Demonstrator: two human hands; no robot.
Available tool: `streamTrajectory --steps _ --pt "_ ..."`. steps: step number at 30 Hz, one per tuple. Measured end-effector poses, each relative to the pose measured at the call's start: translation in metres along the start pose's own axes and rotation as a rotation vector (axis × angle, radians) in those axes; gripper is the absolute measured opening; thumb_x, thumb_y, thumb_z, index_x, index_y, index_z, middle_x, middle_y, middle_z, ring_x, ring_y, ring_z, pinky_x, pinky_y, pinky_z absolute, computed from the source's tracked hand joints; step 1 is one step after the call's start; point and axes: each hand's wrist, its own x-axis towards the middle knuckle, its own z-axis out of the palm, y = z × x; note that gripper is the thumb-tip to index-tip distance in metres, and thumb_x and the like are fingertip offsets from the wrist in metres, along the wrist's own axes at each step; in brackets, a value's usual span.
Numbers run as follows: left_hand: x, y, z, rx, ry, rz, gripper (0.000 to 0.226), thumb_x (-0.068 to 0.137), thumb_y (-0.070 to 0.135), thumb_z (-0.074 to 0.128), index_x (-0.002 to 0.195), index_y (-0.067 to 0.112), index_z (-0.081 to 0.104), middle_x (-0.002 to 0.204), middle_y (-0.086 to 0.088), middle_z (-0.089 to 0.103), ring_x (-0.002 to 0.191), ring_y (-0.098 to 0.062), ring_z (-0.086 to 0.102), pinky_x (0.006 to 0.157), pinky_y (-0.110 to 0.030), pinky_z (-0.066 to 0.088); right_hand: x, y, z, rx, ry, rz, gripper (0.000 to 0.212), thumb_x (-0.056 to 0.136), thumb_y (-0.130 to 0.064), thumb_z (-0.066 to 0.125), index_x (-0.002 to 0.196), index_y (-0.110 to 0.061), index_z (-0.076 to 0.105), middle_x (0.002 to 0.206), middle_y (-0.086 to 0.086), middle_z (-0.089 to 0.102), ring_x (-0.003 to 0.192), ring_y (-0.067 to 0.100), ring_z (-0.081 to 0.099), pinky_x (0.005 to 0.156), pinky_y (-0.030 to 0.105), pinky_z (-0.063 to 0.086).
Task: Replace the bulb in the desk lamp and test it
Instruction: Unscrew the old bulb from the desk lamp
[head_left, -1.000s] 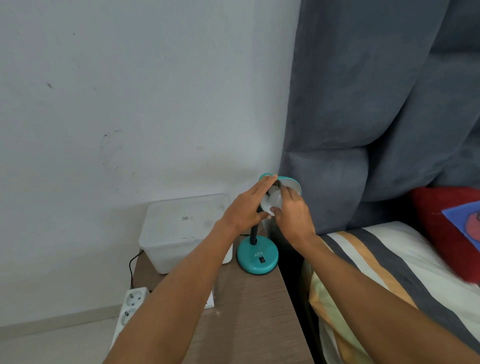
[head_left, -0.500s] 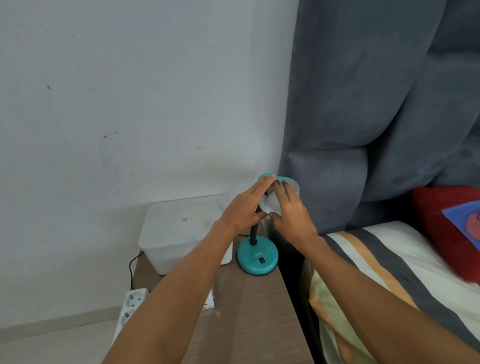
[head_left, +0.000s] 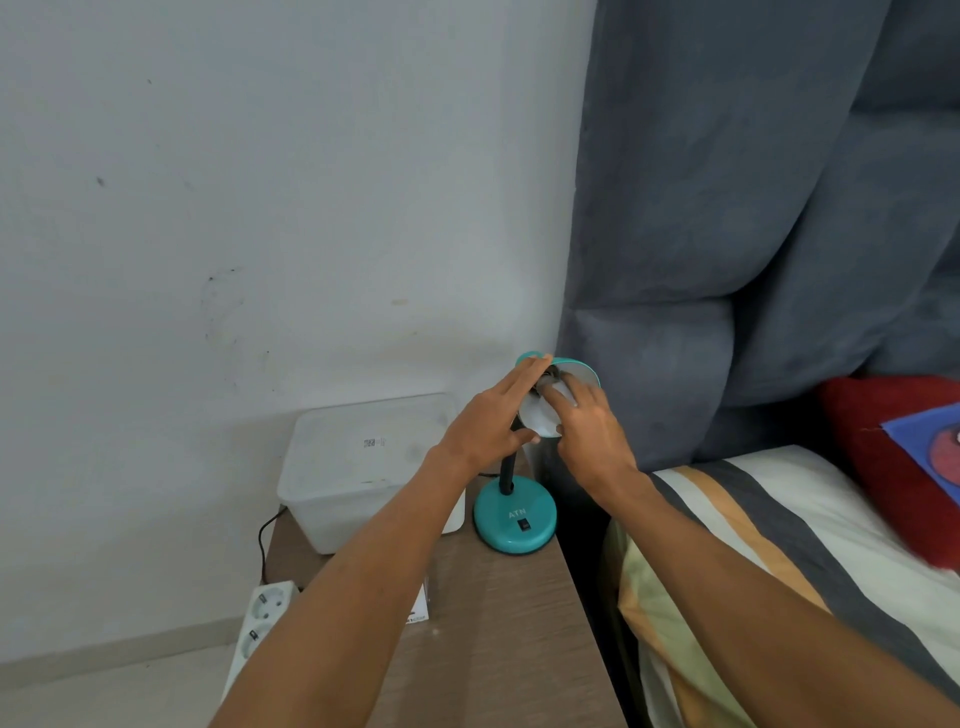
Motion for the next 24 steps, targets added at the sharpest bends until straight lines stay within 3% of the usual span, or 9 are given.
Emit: streamTrajectory --steps 4,7,9,12,14,18,24 --pt "0.001 0.000 -0.001 -0.003 -0.002 -0.004 0.103 0.084 0.018 0.084 0.163 0.025 0.019 0.166 -0.003 0.032 0.141 -0.030 0.049 0.114 -0.039 0.045 0.001 -0.005 0.000 0.110 0.036 0.102 0.066 0.084 -0.001 0.066 0.143 -0.024 0.048 0.151 0.019 0.032 0.125 0.042 0.049 0.096 0.049 0.052" --pt "0.002 -0.001 0.000 -0.008 -0.009 -0.004 0.102 0.085 0.018 0.083 0.163 0.026 0.018 0.167 -0.003 0.031 0.140 -0.030 0.050 0.114 -0.041 0.046 0.005 -0.008 0.000 0.184 0.021 0.182 0.063 0.081 -0.009 0.069 0.139 -0.026 0.050 0.141 0.016 0.044 0.113 0.038 0.057 0.092 0.045 0.052" --pt "0.001 -0.001 0.000 -0.009 -0.006 -0.003 0.102 0.085 0.018 0.083 0.163 0.027 0.018 0.166 -0.003 0.031 0.140 -0.030 0.050 0.114 -0.041 0.046 0.006 -0.007 0.000 0.144 0.023 0.141 0.057 0.083 -0.012 0.069 0.137 -0.023 0.053 0.131 0.016 0.053 0.117 0.036 0.054 0.092 0.044 0.052" --pt "0.000 -0.001 -0.001 0.001 -0.008 -0.008 0.103 0.085 0.020 0.083 0.163 0.026 0.018 0.167 -0.002 0.031 0.140 -0.030 0.050 0.114 -0.039 0.045 0.005 -0.007 0.004 0.044 0.004 0.075 0.066 0.082 -0.004 0.071 0.143 -0.016 0.047 0.139 0.015 0.050 0.130 0.034 0.042 0.098 0.044 0.048" --pt "0.000 -0.001 0.000 0.004 -0.010 -0.013 0.103 0.084 0.020 0.083 0.163 0.027 0.017 0.167 -0.002 0.030 0.140 -0.030 0.050 0.115 -0.040 0.044 0.005 -0.009 0.005 0.052 0.028 0.128 0.072 0.081 -0.004 0.072 0.146 -0.012 0.042 0.142 0.017 0.046 0.130 0.035 0.042 0.100 0.044 0.047" --pt "0.001 0.000 -0.002 -0.019 -0.008 -0.016 0.104 0.083 0.016 0.084 0.162 0.028 0.018 0.167 -0.002 0.029 0.142 -0.031 0.048 0.115 -0.043 0.045 0.006 -0.016 0.005 0.109 0.017 0.265 0.067 0.086 -0.011 0.067 0.146 -0.024 0.040 0.142 0.019 0.042 0.110 0.043 0.058 0.087 0.048 0.053" --pt "-0.001 -0.001 -0.002 -0.011 0.000 -0.008 0.105 0.082 0.016 0.084 0.162 0.029 0.018 0.167 -0.001 0.030 0.139 -0.032 0.051 0.112 -0.044 0.047 0.004 -0.012 0.002 0.136 0.062 0.184 0.058 0.084 -0.013 0.068 0.138 -0.028 0.051 0.136 0.018 0.046 0.119 0.039 0.047 0.089 0.047 0.053"
